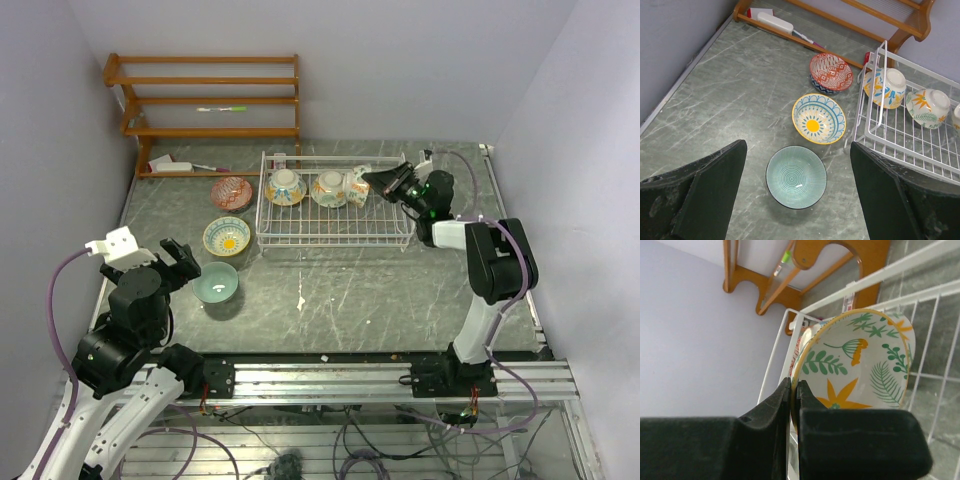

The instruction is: Load the bowls into the dish rack

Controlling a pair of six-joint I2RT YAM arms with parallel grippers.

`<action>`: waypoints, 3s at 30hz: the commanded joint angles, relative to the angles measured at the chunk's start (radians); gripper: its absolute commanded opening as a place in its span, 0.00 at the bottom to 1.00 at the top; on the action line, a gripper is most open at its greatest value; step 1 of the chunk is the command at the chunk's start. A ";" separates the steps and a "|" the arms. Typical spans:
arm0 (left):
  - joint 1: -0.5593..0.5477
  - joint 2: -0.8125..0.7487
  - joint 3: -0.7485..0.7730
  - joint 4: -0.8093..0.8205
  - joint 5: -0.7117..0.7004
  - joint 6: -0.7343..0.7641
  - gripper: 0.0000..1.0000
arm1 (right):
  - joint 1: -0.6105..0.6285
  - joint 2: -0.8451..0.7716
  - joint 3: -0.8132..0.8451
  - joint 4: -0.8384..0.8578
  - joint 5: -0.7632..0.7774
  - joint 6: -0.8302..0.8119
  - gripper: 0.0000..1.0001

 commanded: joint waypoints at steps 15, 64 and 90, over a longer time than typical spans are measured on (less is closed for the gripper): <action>0.007 0.010 0.026 0.011 -0.013 -0.003 0.95 | -0.043 0.128 0.059 0.099 0.054 0.013 0.00; 0.007 -0.001 0.027 0.012 -0.015 -0.005 0.96 | -0.067 -0.030 0.013 -0.421 0.340 -0.163 0.21; 0.007 0.010 0.025 0.018 -0.005 0.002 0.95 | 0.050 -0.096 0.318 -0.729 0.392 -0.539 0.46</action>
